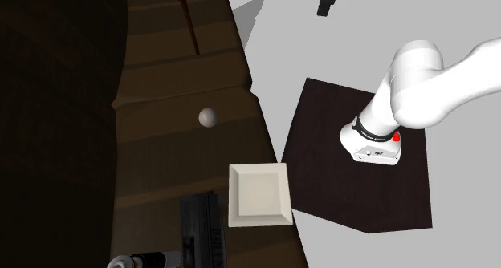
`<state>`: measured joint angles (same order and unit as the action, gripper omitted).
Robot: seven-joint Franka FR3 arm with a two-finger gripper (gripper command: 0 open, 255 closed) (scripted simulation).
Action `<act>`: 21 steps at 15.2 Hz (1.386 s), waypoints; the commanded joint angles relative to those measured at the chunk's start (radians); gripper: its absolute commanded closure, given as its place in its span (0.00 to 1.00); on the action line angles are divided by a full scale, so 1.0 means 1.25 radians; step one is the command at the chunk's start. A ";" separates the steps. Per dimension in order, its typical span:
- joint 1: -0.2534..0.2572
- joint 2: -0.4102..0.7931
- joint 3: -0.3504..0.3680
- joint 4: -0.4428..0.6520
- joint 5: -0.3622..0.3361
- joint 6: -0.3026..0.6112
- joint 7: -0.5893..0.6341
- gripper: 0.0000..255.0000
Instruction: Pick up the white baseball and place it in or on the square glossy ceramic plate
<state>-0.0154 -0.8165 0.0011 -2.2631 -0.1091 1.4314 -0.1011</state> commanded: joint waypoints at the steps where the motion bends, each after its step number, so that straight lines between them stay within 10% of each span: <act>1: 0.000 0.000 0.000 0.000 0.000 0.000 0.000 0.00; 21: 0.050 0.379 0.036 -0.128 0.141 0.536 0.099 0.00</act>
<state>0.0446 -0.3712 0.0459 -2.4232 0.0590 2.0684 0.0226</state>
